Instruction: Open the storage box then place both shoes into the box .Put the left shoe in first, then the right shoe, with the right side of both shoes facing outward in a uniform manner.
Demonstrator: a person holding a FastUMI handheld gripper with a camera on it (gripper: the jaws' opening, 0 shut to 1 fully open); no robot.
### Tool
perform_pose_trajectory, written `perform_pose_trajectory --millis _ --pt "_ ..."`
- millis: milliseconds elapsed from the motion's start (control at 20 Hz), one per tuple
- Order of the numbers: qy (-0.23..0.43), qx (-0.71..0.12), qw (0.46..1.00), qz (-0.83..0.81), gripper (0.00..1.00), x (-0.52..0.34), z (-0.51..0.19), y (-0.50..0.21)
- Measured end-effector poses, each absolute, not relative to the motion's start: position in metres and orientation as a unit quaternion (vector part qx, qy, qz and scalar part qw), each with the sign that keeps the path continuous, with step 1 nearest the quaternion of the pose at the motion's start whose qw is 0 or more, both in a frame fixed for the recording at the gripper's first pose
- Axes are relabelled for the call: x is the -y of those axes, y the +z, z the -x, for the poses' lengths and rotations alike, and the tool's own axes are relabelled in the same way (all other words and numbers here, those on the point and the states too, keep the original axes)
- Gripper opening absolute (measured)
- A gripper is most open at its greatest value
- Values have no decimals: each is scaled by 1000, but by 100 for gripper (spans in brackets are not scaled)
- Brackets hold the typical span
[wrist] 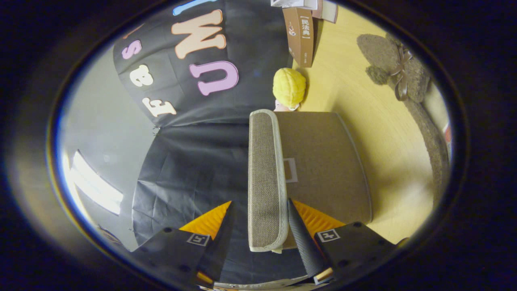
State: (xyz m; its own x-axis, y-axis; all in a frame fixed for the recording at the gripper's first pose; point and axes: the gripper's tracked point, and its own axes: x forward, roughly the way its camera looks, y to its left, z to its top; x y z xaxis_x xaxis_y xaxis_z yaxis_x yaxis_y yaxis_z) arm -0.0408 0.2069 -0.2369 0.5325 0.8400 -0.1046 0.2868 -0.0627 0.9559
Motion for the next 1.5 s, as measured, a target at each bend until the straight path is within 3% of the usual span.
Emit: perform_pose_trajectory --millis 250,600,650,750,1100,1500 --pt "275 -392 539 -693 80 -200 36 -210" --pt "325 -420 560 -636 27 -227 56 -199" --pt "280 -425 600 -618 20 -201 47 -222" --pt "253 -422 589 -641 5 -201 38 -230" --pt "287 -418 595 -623 3 -216 44 -207" --pt "322 -403 662 -544 3 -245 31 -146"
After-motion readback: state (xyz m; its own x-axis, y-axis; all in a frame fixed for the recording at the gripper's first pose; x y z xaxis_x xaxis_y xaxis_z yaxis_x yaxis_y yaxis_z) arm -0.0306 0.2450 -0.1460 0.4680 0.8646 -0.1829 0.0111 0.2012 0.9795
